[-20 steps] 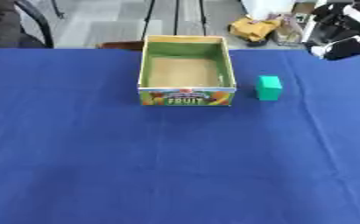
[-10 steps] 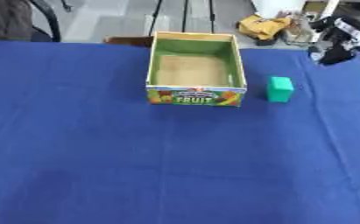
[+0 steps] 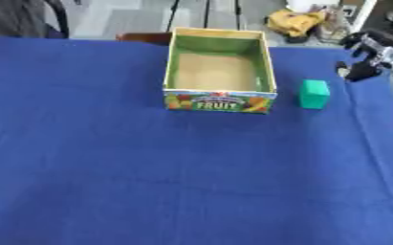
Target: Pick up objects on the table and place them in the box.
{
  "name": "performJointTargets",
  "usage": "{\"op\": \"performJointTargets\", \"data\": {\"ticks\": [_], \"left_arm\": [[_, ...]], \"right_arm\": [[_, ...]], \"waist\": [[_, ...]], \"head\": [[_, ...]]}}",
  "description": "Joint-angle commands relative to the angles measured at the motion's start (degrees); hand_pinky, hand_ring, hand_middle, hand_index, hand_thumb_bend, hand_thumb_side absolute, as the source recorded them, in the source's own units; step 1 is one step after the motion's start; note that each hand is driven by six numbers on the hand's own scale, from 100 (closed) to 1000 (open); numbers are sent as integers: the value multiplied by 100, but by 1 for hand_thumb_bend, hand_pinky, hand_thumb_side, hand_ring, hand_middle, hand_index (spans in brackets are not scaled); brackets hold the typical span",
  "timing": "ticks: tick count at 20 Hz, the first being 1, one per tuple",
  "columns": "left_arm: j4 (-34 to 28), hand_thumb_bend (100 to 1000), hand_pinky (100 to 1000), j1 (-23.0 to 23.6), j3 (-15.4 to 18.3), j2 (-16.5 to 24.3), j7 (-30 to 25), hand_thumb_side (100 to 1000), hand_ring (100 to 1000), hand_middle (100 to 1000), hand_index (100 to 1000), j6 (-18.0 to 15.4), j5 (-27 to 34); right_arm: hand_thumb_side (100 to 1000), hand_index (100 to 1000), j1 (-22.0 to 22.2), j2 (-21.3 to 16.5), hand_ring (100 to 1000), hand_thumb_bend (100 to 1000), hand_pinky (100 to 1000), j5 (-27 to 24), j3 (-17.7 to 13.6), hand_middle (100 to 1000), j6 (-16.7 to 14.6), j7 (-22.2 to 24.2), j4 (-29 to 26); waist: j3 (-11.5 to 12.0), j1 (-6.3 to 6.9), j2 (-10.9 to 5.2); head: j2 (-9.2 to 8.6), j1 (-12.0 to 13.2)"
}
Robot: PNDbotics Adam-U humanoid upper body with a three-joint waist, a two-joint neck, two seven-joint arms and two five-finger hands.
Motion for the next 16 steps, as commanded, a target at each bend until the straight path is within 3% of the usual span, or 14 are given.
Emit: {"op": "performJointTargets", "data": {"ticks": [1, 12, 16], "left_arm": [[-87, 561, 669, -71, 20, 126, -20, 715, 775, 703, 815, -10, 20], [-94, 564, 669, -89, 20, 100, -27, 715, 775, 703, 815, -15, 29], [-94, 565, 669, -84, 25, 94, -26, 714, 775, 702, 815, -17, 31]], "right_arm": [[100, 887, -118, -84, 778, 122, 660, 120, 4, 809, -22, 64, -5], [100, 891, -120, 35, 791, 130, 668, 300, 73, 822, -112, 310, -35], [100, 894, -113, 49, 811, 182, 683, 323, 101, 836, -156, 418, -67]], "waist": [[6, 23, -76], [47, 56, -29], [65, 63, -13]], "head": [[5, -65], [24, -403], [53, -456]]}}
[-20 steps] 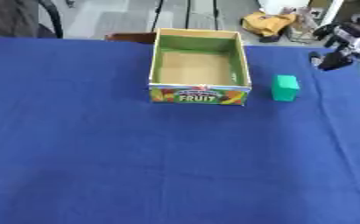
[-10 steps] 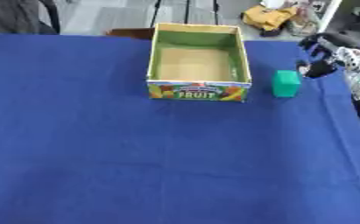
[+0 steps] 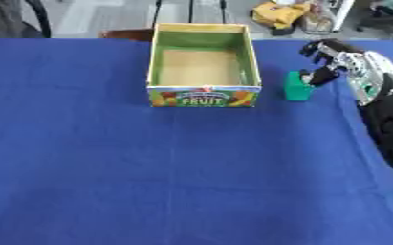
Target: Pick up objects on the table and place them in the box.
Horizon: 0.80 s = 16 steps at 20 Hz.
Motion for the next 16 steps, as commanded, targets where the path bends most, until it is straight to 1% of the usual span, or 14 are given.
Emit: {"op": "performJointTargets", "data": {"ticks": [1, 3, 4, 6, 11, 15, 16], "left_arm": [[-92, 566, 669, -63, 27, 101, -16, 714, 775, 702, 815, -14, 18], [-90, 566, 669, -62, 28, 100, -15, 714, 775, 702, 815, -14, 17], [-90, 567, 669, -61, 30, 98, -15, 714, 775, 702, 815, -14, 17], [-87, 568, 669, -60, 32, 99, -15, 714, 776, 702, 815, -14, 15], [-79, 570, 669, -40, 45, 114, -9, 713, 775, 702, 815, -19, 7], [-67, 572, 669, -15, 56, 135, -1, 712, 776, 702, 815, -22, -4], [-65, 572, 669, -9, 59, 140, 2, 712, 776, 702, 815, -23, -6]], "right_arm": [[100, 897, -96, -130, 816, 196, 687, 54, 28, 841, -45, 123, -105], [100, 899, -91, -135, 828, 213, 695, 81, 52, 849, -73, 251, -132], [100, 902, -89, -139, 840, 260, 703, 94, 63, 857, -88, 323, -151], [100, 905, -81, -157, 854, 290, 713, 117, 84, 861, -120, 479, -201], [100, 908, -42, -264, 864, 286, 718, 147, 132, 865, -186, 821, -442], [100, 909, -9, -395, 864, 306, 718, 73, 146, 864, -222, 929, -689], [100, 910, -6, -423, 863, 327, 718, 37, 147, 864, -226, 943, -738]], "waist": [[12, 13, -74], [6, 7, -71], [2, 2, -71], [-8, -8, -73], [-53, -36, -108], [-110, -67, -154], [-126, -77, -168]], "head": [[46, -42], [63, -40], [71, -36], [85, -25], [148, -17], [210, -24], [226, -30]]}}
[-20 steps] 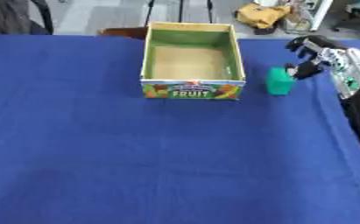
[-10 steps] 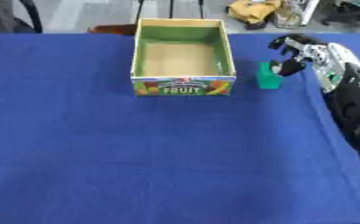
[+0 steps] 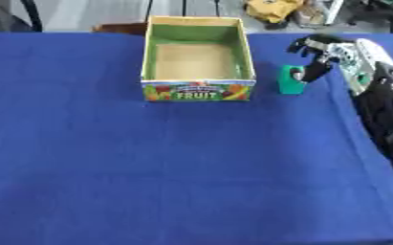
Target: Pick up objects on the table and place them in the box.
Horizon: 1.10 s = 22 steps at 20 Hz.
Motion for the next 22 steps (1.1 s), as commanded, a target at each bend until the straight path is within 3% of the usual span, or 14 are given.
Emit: {"op": "performJointTargets", "data": {"ticks": [1, 10, 22], "left_arm": [[-64, 573, 669, -26, 59, 145, 2, 712, 776, 702, 815, -21, -19], [-58, 577, 669, -11, 64, 161, 2, 710, 775, 702, 815, -28, -25], [-61, 580, 669, -3, 67, 143, -3, 709, 775, 701, 815, -33, -11]], "right_arm": [[100, 910, -64, -352, 864, 329, 718, -87, -13, 864, -21, 71, -271], [100, 913, -33, -418, 879, 386, 723, -106, 63, 872, -16, 316, -355], [100, 913, -97, -267, 883, 381, 725, 82, 62, 877, -5, 429, -172]], "waist": [[-31, -12, -141], [-76, -37, -188], [-9, 7, -159]], "head": [[88, -10], [120, -36], [118, -73]]}}
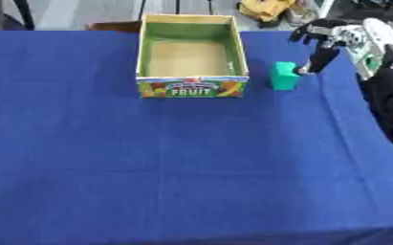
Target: Pick up objects on the table and place them in the box.
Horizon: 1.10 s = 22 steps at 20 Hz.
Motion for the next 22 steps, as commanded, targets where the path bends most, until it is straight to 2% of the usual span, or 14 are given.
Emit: {"op": "performJointTargets", "data": {"ticks": [1, 22], "left_arm": [[-64, 580, 669, -49, 63, 137, -11, 709, 775, 702, 815, -26, 5], [-80, 585, 670, -81, 64, 72, -22, 710, 776, 701, 815, -35, 34]], "right_arm": [[100, 913, -140, -108, 883, 380, 725, 77, -47, 877, 4, 22, 27], [100, 913, -131, 110, 875, 339, 723, 239, -83, 874, 51, 24, 412]], "waist": [[10, 24, -80], [175, 110, 42]], "head": [[18, -22], [-59, -103]]}}
